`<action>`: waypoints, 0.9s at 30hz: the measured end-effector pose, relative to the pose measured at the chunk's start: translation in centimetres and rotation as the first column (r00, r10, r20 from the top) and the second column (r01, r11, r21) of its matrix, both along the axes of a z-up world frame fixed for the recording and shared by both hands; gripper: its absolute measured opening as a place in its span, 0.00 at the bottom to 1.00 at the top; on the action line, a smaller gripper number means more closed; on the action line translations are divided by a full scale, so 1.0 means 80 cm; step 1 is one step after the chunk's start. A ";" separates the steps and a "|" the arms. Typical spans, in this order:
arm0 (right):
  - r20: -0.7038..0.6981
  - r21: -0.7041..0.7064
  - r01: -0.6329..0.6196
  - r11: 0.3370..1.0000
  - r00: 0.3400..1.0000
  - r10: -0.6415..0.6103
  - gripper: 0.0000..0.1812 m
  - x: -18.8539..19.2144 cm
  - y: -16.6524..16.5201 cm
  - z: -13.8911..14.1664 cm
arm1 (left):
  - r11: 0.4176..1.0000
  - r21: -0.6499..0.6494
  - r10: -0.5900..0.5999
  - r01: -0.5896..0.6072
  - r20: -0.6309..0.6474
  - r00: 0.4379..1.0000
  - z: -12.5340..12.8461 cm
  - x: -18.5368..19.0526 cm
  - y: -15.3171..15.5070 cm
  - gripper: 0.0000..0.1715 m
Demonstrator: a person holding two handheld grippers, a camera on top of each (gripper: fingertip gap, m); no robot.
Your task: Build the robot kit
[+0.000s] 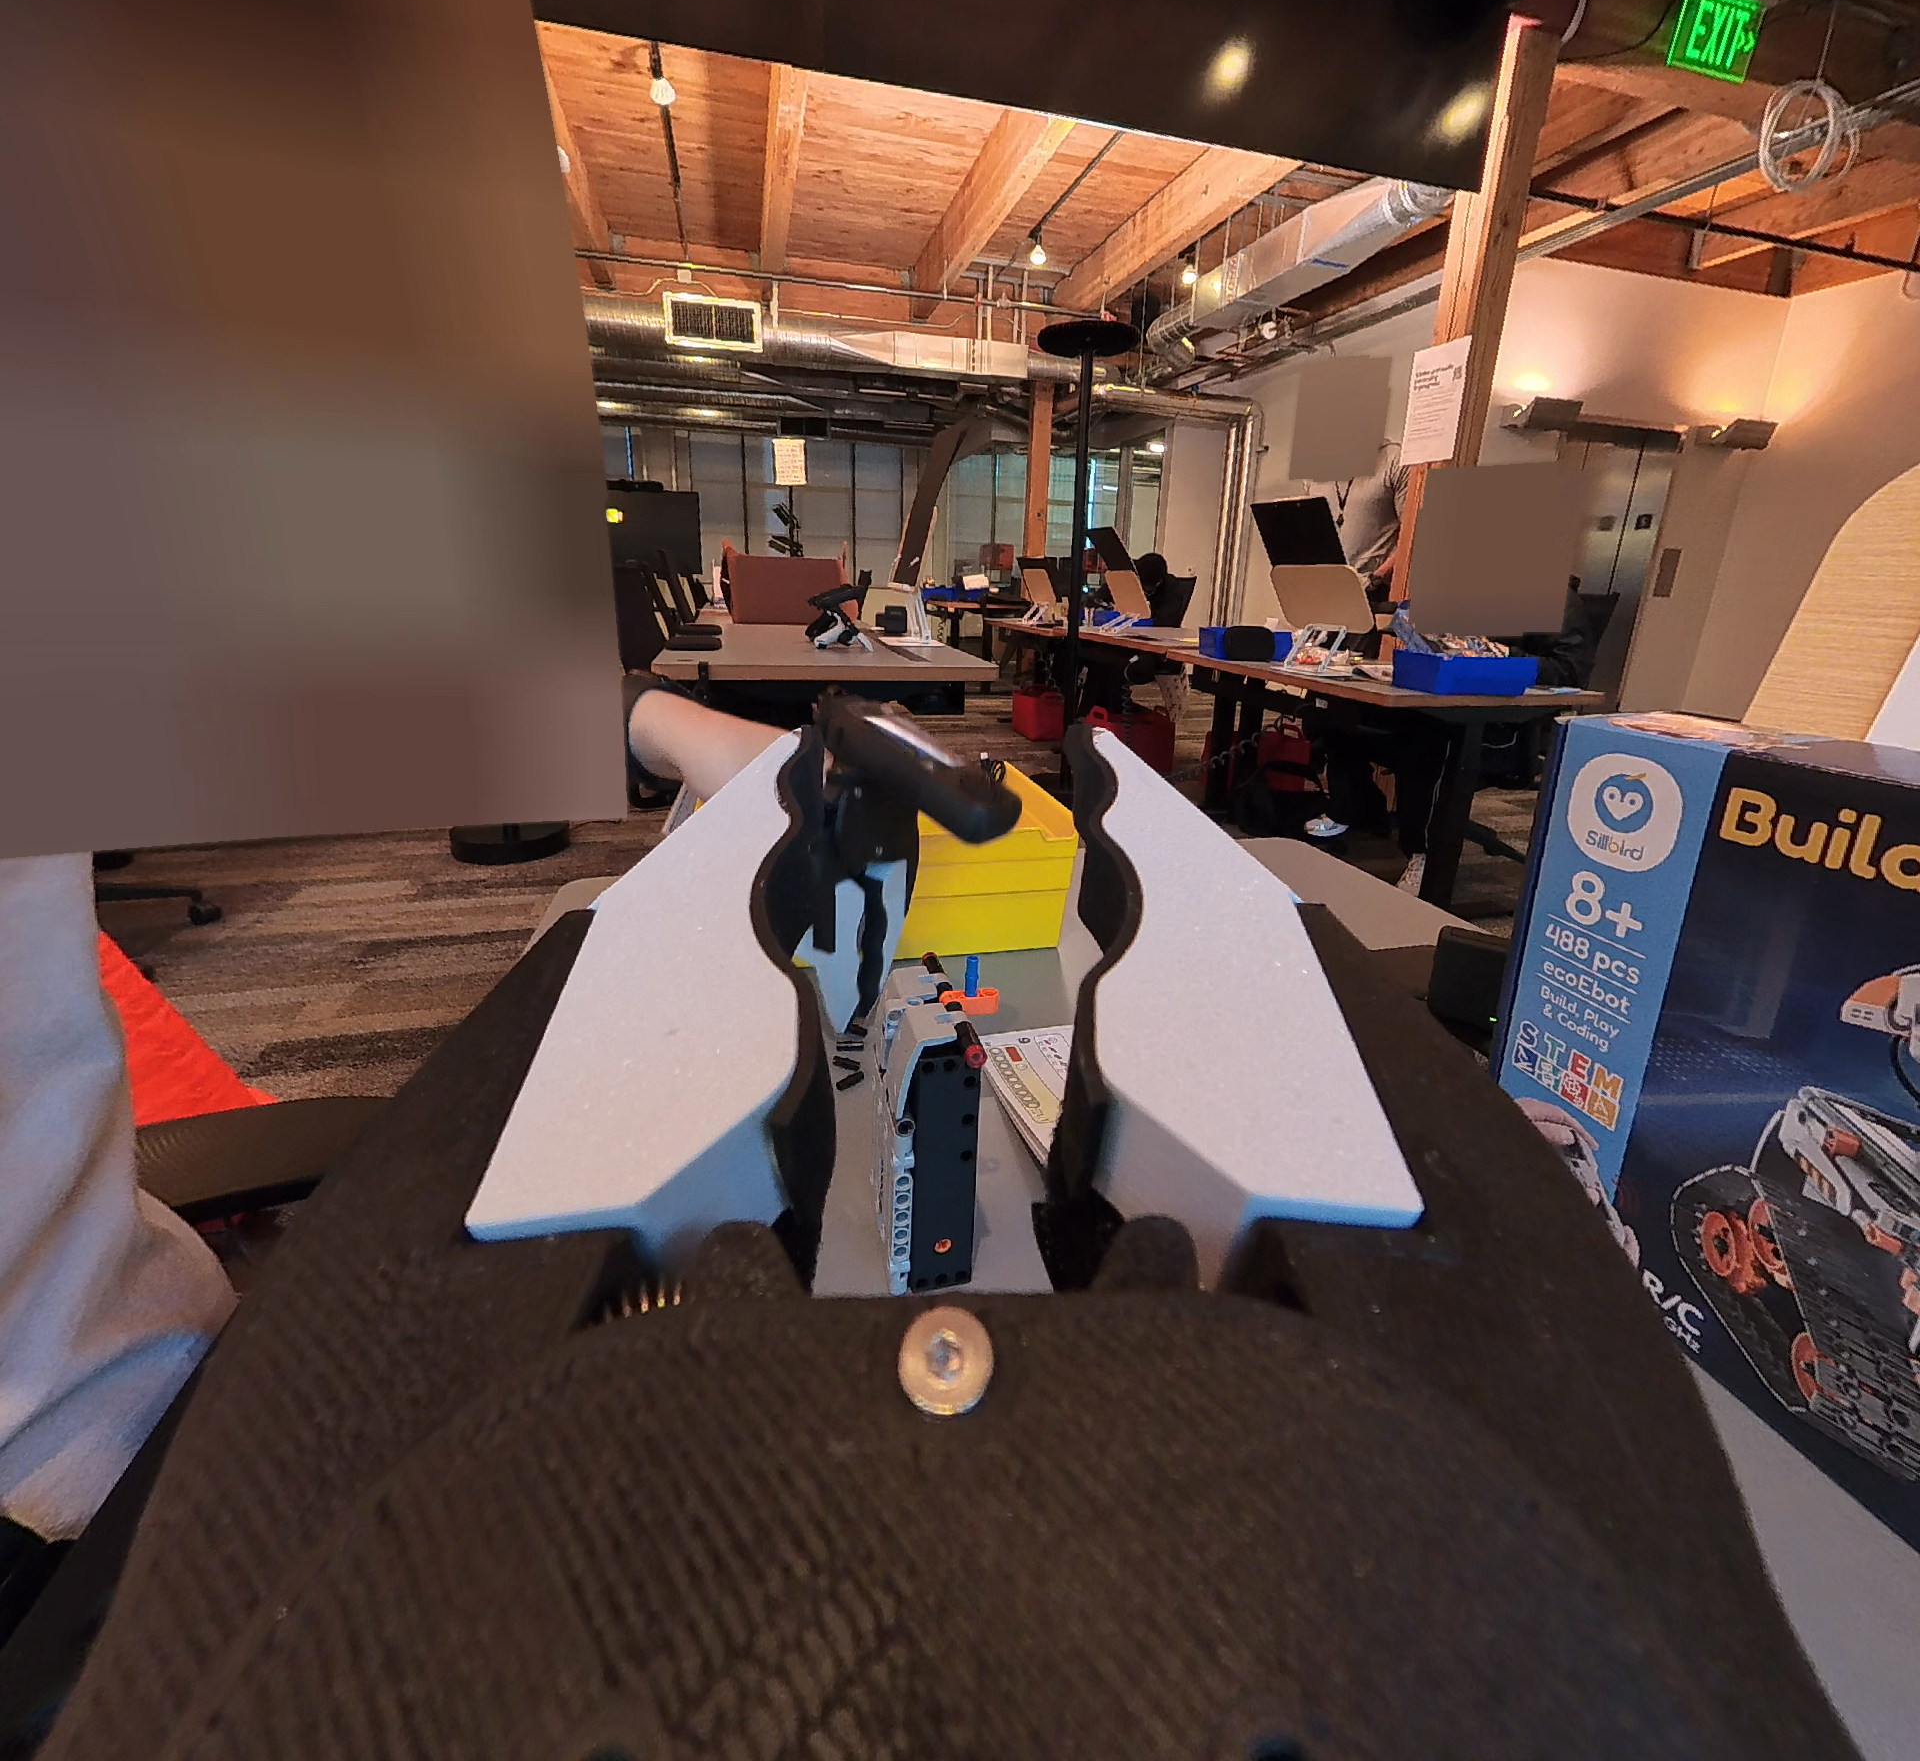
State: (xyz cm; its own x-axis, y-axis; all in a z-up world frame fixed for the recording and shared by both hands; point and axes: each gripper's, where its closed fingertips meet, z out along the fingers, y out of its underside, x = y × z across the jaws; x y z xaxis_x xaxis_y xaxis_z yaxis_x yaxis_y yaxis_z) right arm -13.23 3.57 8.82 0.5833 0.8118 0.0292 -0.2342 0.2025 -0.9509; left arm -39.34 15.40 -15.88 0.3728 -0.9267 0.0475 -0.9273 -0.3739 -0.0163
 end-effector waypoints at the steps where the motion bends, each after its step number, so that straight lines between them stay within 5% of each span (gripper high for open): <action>1: 0.001 0.000 0.001 1.000 1.000 -0.001 0.26 0.000 0.000 0.000 | 1.000 0.014 0.004 -0.004 0.017 1.000 0.007 0.002 0.003 0.10; 4: 0.003 -0.001 0.001 1.000 1.000 -0.001 0.26 0.000 0.000 -0.001 | 0.998 0.057 0.022 -0.029 0.119 0.993 0.047 0.013 0.015 0.09; 7: 0.001 0.002 0.000 1.000 1.000 0.000 0.26 -0.001 0.000 0.000 | 0.977 0.187 0.042 -0.099 0.286 0.957 0.123 0.014 0.047 0.06; 10: 0.001 0.008 -0.004 1.000 1.000 0.004 0.26 -0.002 -0.002 0.002 | 0.913 0.340 0.066 -0.224 0.419 0.906 0.200 -0.024 0.101 0.07; 12: 0.006 0.011 -0.005 1.000 1.000 0.005 0.26 -0.004 -0.003 0.002 | 0.914 0.326 0.079 -0.241 0.440 0.894 0.216 -0.059 0.119 0.04; 15: 0.011 0.006 -0.006 1.000 1.000 0.006 0.26 -0.006 -0.002 0.001 | 0.891 0.391 0.080 -0.231 0.365 0.928 0.199 -0.120 0.162 0.02; 20: 0.004 -0.004 -0.001 1.000 1.000 0.001 0.26 -0.004 0.002 -0.002 | 0.886 0.432 0.129 -0.168 0.119 0.985 0.121 -0.212 0.204 0.01; 27: 0.001 -0.017 0.002 1.000 1.000 -0.001 0.26 -0.003 0.007 -0.006 | 0.870 0.404 0.309 -0.281 -0.003 0.951 0.064 -0.259 0.217 0.01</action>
